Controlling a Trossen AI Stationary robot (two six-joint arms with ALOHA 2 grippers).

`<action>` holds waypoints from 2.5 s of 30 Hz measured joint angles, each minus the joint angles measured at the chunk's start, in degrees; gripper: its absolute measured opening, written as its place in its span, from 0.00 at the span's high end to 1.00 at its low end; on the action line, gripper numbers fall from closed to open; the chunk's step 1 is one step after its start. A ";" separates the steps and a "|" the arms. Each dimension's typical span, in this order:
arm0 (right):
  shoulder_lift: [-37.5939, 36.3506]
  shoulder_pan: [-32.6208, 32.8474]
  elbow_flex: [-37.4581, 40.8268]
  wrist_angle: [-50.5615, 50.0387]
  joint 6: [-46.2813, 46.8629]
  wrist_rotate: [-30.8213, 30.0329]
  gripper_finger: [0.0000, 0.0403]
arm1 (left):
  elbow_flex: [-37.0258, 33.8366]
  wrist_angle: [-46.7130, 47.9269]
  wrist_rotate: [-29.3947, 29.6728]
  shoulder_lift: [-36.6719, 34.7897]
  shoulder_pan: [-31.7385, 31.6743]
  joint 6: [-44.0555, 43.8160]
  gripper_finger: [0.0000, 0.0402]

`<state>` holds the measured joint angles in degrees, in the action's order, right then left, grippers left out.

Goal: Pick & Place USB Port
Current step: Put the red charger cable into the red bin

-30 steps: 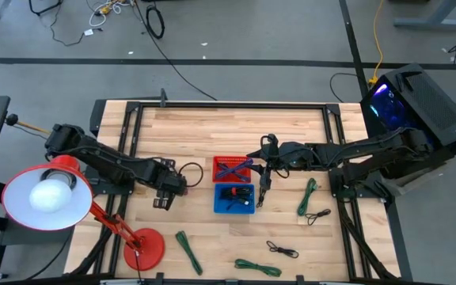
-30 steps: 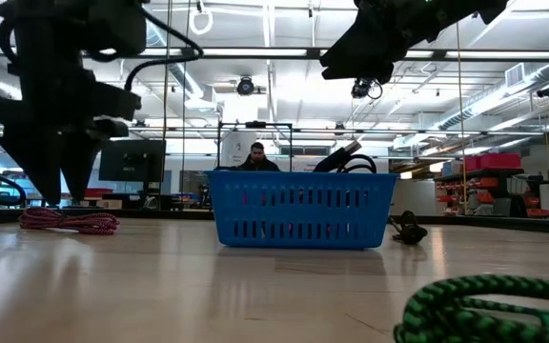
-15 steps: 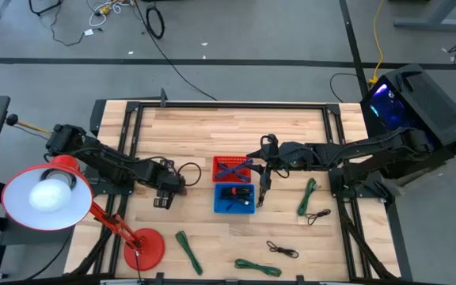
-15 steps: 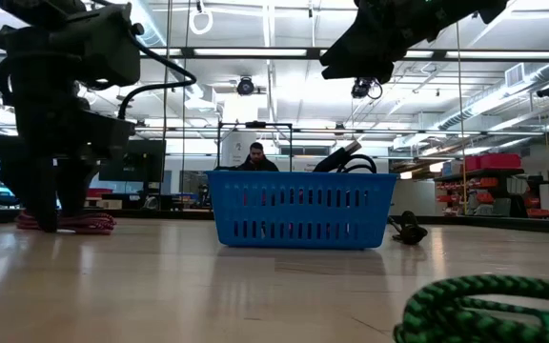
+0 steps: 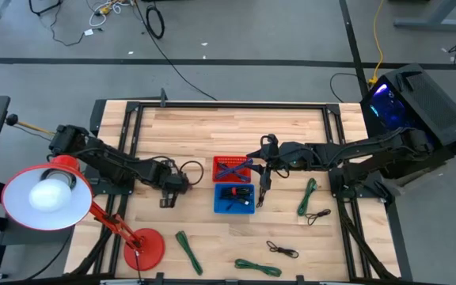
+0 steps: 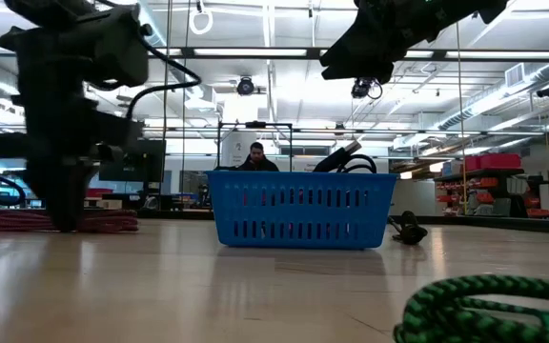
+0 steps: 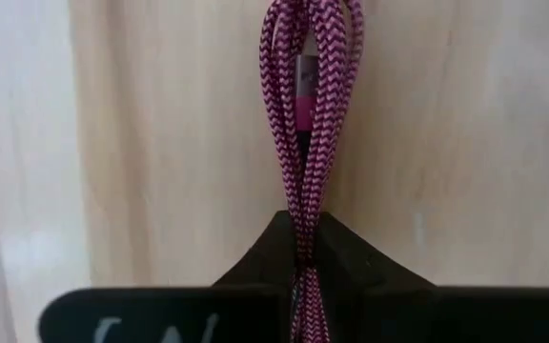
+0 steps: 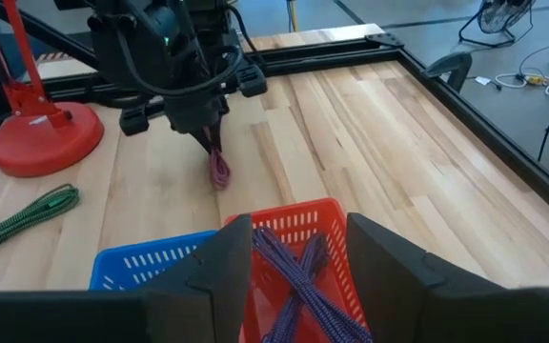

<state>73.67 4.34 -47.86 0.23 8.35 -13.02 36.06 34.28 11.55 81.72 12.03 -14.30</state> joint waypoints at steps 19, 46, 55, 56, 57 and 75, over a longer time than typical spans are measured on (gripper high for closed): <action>0.00 0.00 0.00 -0.76 -1.61 -0.01 0.57 | 20.77 -2.61 6.86 -0.28 -4.90 6.80 0.94; 0.02 -0.02 0.00 -0.44 -3.66 -0.02 0.57 | 22.42 -37.46 -7.70 14.46 -17.51 5.92 0.94; 0.02 -0.02 0.00 -0.40 -3.62 -0.02 0.57 | 22.42 -36.57 -2.73 14.81 -18.03 1.39 0.94; 0.02 -0.02 0.00 -0.39 -3.62 0.00 0.57 | 22.44 -36.09 -2.08 15.04 -18.01 1.09 0.94; 0.02 -0.02 0.00 -0.39 -3.62 -0.02 0.57 | 22.44 -35.76 -1.44 15.34 -17.93 0.48 0.94; 0.02 -0.02 0.02 -0.87 -3.87 0.05 0.57 | 22.42 -35.47 -3.00 21.82 -17.96 -3.04 0.84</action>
<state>73.69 4.32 -47.83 -0.64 4.48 -12.96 58.48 -1.19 8.54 103.55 -5.93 -17.34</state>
